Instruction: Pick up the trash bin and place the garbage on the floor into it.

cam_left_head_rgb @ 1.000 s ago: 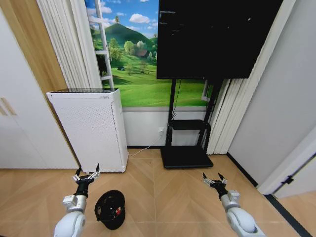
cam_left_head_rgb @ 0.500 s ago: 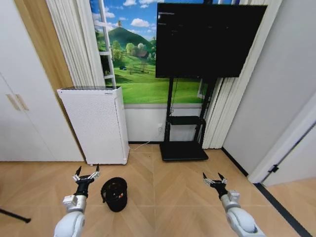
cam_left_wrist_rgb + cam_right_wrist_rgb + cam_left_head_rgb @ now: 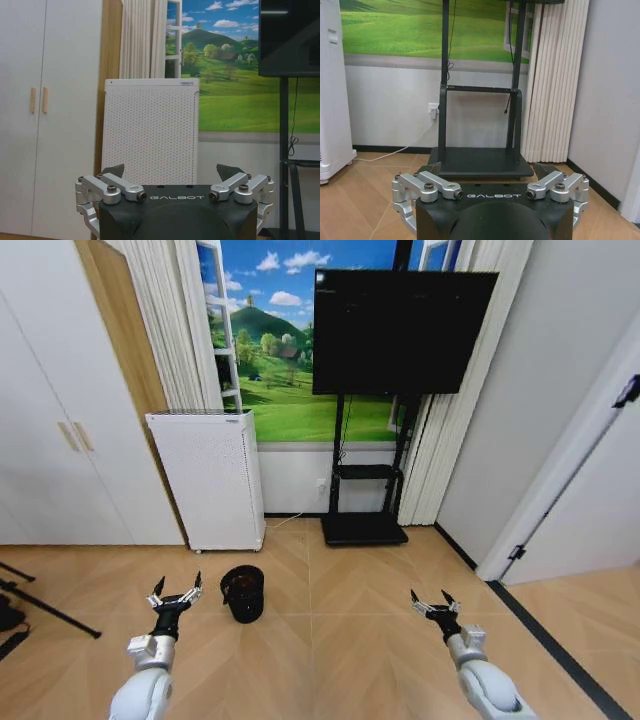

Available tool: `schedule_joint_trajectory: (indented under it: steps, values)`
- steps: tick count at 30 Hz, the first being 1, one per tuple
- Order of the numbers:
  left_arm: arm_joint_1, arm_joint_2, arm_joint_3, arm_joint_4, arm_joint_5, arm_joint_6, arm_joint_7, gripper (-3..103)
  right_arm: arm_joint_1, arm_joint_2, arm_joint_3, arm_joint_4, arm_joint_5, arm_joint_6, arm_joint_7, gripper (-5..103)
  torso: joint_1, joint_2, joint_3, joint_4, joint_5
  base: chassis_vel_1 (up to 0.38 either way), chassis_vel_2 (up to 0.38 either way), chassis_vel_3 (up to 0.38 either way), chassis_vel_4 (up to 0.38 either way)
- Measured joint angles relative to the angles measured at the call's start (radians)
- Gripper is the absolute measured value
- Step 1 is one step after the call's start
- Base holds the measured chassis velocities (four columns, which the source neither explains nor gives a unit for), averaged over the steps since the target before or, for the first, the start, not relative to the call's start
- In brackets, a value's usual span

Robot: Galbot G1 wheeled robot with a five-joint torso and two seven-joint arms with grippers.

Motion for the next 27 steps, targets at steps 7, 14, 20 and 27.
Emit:
schedule_joint_trajectory:
  steps: [7,14,20,27]
  values:
    - [0.0,0.0,0.0,0.0,0.0,0.0,0.0,100,0.0,0.0,0.0,0.0,0.0,0.0,0.0,100,0.0,-0.001,0.0,0.0001,-0.0003,0.349,-0.354,-0.342,0.359]
    - [0.0,0.0,0.0,0.0,0.0,0.0,0.0,100,0.0,0.0,0.0,0.0,0.0,0.0,0.0,100,0.0,-0.001,0.0,0.0004,0.0016,0.354,-0.351,-0.364,0.352]
    - [0.0,0.0,0.0,0.0,0.0,0.0,0.0,100,0.0,0.0,0.0,0.0,0.0,0.0,0.0,100,0.0,-0.002,-0.001,0.0003,0.0007,0.372,-0.359,-0.357,0.356]
    - [0.0,0.0,0.0,0.0,0.0,0.0,0.0,100,0.0,0.0,0.0,0.0,0.0,0.0,0.0,100,-0.001,-0.001,-0.001,0.0001,0.0005,0.193,-0.189,-0.21,0.216]
